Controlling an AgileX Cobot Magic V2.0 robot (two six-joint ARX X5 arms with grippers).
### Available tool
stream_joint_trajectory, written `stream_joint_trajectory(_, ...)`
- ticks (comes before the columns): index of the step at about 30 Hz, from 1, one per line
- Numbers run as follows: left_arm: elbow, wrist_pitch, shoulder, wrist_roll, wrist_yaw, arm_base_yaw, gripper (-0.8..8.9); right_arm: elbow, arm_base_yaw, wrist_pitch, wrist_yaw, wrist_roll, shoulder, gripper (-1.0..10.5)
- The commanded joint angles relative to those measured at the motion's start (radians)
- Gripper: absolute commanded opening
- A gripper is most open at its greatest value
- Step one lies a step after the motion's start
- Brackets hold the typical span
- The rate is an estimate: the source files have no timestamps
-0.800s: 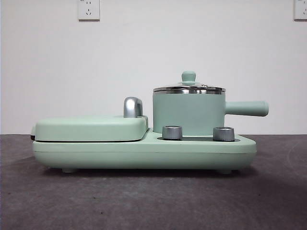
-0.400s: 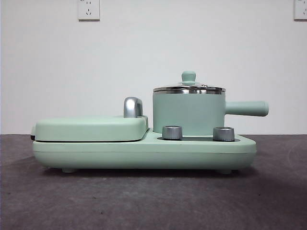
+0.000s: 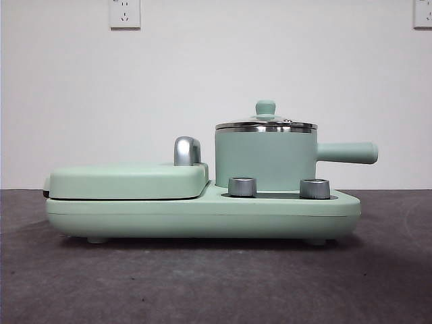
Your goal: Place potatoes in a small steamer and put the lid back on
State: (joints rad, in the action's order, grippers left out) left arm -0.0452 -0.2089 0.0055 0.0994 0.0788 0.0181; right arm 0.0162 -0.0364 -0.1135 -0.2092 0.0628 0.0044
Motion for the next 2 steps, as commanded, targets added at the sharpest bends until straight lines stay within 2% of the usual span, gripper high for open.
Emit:
stream_joint_trajectory(1, 0.011, -0.001, -0.001, -0.005, 0.002, 0.002, 0.21, -0.005, 0.001, 0.013, 0.000, -0.003, -0.001, 0.3)
stream_joint_trajectory(2, 0.011, -0.001, -0.001, -0.005, 0.002, 0.002, 0.21, -0.005, 0.000, 0.013, 0.000, -0.003, -0.001, 0.3)
